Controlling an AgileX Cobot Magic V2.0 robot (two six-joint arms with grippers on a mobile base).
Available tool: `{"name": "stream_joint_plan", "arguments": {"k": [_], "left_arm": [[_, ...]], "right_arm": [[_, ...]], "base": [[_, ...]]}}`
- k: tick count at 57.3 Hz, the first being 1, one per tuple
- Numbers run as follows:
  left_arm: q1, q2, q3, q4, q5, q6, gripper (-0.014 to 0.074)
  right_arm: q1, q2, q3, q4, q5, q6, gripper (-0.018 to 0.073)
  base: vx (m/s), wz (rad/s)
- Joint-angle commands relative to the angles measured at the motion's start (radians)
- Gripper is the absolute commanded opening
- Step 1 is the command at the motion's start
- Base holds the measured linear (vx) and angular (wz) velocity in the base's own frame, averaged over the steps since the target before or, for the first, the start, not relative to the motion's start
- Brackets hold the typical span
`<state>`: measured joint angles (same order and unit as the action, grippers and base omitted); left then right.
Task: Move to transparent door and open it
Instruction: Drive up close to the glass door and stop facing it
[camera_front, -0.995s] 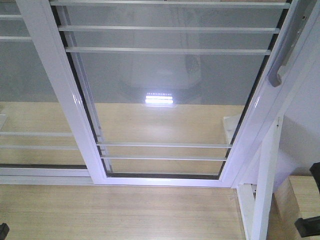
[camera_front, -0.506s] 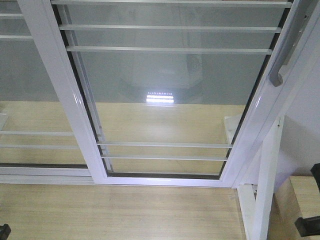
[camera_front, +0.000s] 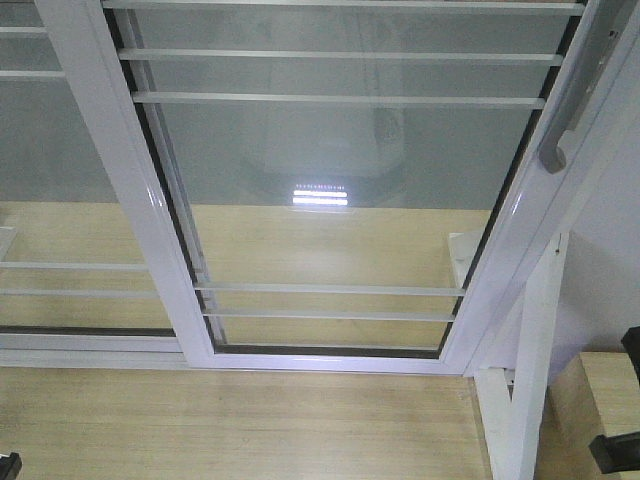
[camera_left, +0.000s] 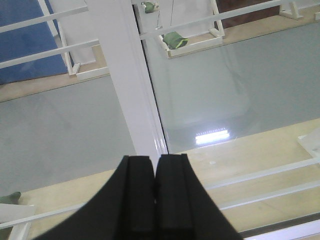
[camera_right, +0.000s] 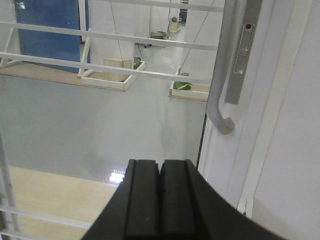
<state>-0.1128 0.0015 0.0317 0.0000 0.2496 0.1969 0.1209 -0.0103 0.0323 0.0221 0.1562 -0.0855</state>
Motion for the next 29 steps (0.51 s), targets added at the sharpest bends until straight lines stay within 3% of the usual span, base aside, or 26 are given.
{"name": "stream_joint_plan", "arguments": {"k": [1, 16, 29], "left_arm": [[-0.005, 0.017, 0.007, 0.008, -0.082, 0.008, 0.0076], [-0.007, 0.017, 0.007, 0.016, -0.286, -0.002, 0.0076], [-0.007, 0.023, 0.007, -0.058, -0.482, -0.129, 0.0076]], "right_arm": [[-0.004, 0.008, 0.001, -0.009, -0.086, 0.0, 0.0001], [-0.004, 0.008, 0.001, -0.009, -0.125, 0.0, 0.0001], [-0.004, 0.013, -0.004, -0.015, -0.222, -0.004, 0.0001]], "base": [[0.0, 0.0], [0.0, 0.0], [0.0, 0.0]]}}
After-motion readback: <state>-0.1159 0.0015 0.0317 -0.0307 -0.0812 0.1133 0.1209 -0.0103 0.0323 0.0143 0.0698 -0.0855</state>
